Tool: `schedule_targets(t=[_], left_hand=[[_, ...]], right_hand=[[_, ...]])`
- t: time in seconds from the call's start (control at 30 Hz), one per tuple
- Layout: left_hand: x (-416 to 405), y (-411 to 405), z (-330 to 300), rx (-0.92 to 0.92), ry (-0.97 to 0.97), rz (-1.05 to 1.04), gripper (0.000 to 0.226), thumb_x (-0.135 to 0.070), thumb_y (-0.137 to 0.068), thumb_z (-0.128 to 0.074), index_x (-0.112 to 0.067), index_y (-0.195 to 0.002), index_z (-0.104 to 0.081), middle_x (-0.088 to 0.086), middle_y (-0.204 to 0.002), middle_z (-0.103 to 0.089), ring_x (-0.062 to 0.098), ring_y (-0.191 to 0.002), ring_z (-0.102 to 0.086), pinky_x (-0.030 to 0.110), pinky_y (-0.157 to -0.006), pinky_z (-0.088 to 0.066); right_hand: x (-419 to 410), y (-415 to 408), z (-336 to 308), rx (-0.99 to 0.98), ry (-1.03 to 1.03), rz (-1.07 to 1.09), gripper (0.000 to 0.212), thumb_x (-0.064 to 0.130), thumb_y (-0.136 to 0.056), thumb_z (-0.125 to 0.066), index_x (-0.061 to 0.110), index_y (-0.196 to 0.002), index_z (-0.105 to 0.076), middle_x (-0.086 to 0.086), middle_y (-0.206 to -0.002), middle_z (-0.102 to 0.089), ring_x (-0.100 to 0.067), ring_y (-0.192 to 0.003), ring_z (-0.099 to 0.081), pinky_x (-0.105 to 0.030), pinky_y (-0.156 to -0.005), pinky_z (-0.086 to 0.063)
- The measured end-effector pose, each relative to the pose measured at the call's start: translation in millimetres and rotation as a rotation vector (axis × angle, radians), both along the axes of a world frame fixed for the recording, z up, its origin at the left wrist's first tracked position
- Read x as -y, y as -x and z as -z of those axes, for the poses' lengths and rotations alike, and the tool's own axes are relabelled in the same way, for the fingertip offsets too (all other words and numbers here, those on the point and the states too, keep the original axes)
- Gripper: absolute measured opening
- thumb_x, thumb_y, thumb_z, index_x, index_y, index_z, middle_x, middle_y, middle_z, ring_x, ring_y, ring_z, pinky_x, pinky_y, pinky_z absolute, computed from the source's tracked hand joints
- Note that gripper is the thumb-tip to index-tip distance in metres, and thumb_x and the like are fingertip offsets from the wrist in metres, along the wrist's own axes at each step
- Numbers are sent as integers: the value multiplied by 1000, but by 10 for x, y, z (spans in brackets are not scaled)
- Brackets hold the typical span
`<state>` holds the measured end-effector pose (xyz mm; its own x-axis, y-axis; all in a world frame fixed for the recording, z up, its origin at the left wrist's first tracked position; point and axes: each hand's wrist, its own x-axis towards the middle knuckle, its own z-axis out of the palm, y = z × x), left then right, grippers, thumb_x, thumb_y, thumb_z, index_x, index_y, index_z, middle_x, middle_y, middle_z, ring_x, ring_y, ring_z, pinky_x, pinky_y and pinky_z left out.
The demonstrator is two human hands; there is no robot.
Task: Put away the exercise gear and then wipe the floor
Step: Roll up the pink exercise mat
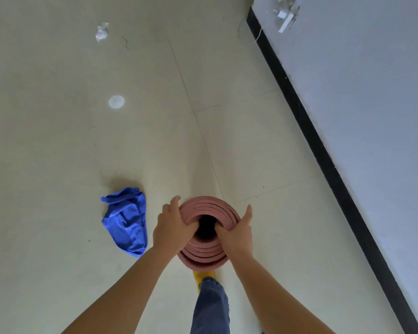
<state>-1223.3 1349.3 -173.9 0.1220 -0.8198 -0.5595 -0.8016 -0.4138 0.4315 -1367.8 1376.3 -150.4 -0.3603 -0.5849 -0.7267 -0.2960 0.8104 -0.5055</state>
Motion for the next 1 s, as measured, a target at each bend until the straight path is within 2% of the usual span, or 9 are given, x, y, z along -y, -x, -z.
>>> schedule_targets(t=[0.07,0.13,0.23,0.43,0.53,0.63,0.73,0.9,1.0], left_hand=[[55,-86,-17,-197,-225,-106,83,-41,-66,-71,-28,-139,-33,8,-125,-48,26,-107,-55,35,-85,-49],[77,-90,-92,-315,-355,-117,80,-34,-61,-70,-26,-135,-40,4,-122,-56,22,-103,-58,35,-87,-50],[109,84,-338,-316,-381,4,65,-19,-76,-66,-21,-135,-41,1,-115,-57,19,-99,-54,28,-80,-43],[-9,713,-860,-374,-368,136,56,-20,-78,-66,-20,-130,-42,2,-115,-56,24,-103,-56,36,-75,-53],[-199,1082,-1071,-372,-327,218,56,-17,-76,-64,-19,-129,-45,5,-118,-60,26,-104,-59,43,-84,-55],[-525,1463,-1270,-388,-284,320,58,-16,-73,-65,-18,-128,-46,6,-118,-61,24,-102,-60,37,-81,-53],[-985,1853,-1501,-398,-259,440,56,-16,-75,-66,-20,-127,-46,5,-116,-60,24,-100,-61,32,-68,-52],[-2078,2626,-1940,-345,-316,745,56,-17,-75,-67,-24,-123,-40,6,-113,-58,30,-98,-62,45,-69,-59],[-2989,3164,-2159,-292,-329,1007,60,-22,-73,-66,-19,-127,-40,7,-113,-59,29,-97,-63,46,-75,-59]], right_hand=[[-32,64,-64,77,-81,-7,86,18,-86,-59,24,-151,-3,-3,-106,-58,-19,-83,-55,-27,-65,-49],[-66,148,-142,87,-112,-90,64,13,-86,-55,20,-144,-28,-6,-111,-58,-20,-86,-54,-29,-70,-52],[-121,340,-289,87,-93,-100,50,10,-84,-54,16,-132,-44,-6,-110,-59,-21,-93,-55,-33,-83,-53],[-421,967,-754,84,-45,-72,53,11,-83,-60,13,-134,-42,-7,-114,-58,-22,-96,-55,-29,-81,-48],[-737,1286,-994,54,-8,-20,53,11,-85,-59,13,-134,-41,-5,-109,-55,-21,-93,-54,-27,-75,-44],[-1226,1590,-1228,20,42,52,53,11,-84,-59,14,-134,-40,-5,-108,-55,-21,-93,-54,-28,-77,-44],[-1894,1847,-1461,-2,100,164,53,11,-84,-58,14,-134,-41,-5,-109,-56,-22,-96,-54,-30,-79,-44],[-3400,2242,-1791,-7,190,404,51,10,-85,-58,14,-133,-42,-6,-110,-58,-24,-99,-56,-31,-80,-47],[-4539,2426,-1927,18,225,604,49,10,-84,-57,14,-131,-44,-7,-113,-61,-25,-101,-60,-36,-84,-54]])
